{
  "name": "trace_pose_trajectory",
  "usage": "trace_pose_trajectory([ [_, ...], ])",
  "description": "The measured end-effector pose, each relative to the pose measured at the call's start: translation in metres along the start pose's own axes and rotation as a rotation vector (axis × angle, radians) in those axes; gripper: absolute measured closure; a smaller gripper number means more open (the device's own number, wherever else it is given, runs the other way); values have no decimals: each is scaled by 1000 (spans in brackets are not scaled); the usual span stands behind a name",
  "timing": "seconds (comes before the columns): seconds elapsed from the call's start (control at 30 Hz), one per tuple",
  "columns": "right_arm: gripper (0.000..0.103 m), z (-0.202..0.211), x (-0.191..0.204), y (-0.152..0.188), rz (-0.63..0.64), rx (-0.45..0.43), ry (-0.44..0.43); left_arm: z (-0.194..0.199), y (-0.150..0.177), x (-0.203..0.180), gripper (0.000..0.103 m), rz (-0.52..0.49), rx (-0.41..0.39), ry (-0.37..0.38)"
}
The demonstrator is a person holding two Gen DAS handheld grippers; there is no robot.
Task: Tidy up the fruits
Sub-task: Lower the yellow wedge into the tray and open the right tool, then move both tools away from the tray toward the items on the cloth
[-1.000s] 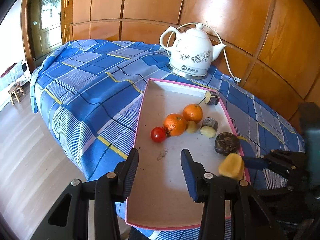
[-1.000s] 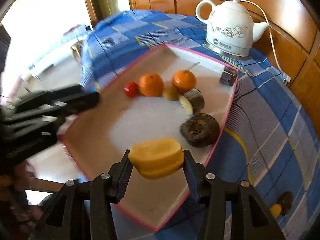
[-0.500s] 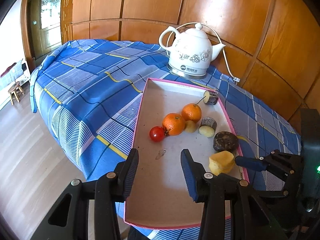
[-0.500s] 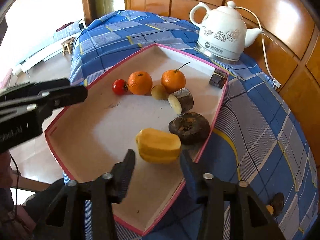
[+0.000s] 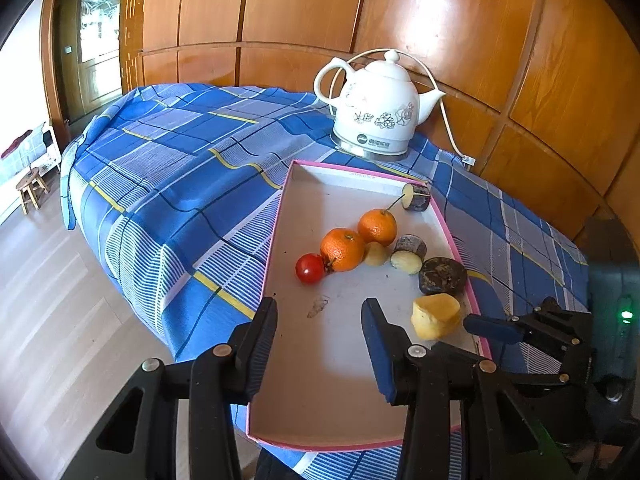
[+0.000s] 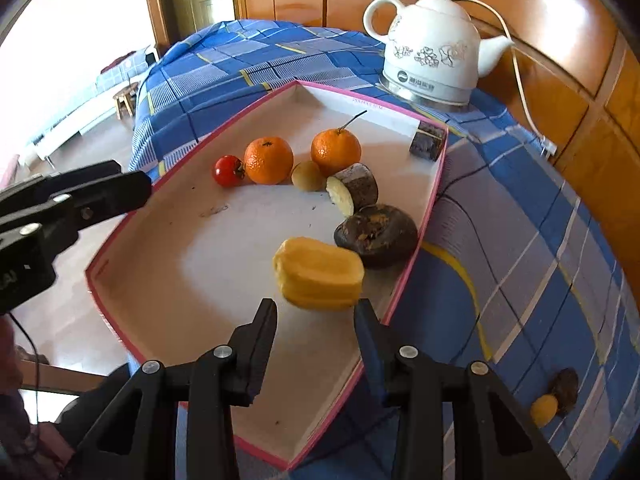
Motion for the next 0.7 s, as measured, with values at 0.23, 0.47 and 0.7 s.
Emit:
trace_pose_trajectory([
  [0.23,62,14,6,4,-2,-35,-7,7,0,-6,58,-15,-14,12],
  [0.47,62,31,8,4,10,-70,8,14,0,-11,58,-44,-37,12],
  [0.7,62,53,0,4,-8,-114,27,20,1,-19,58,-67,-48,20],
])
Point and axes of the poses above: each gripper's, at about its wrist camera, not at the fingertips, and z roughly against the way its jaws point, x to its left, y to its underside, the point moved 8 cm from there along -z, roughly the way its jaws point, and after that the axes turned 9 degrees about -y, right-handed, at the moved point
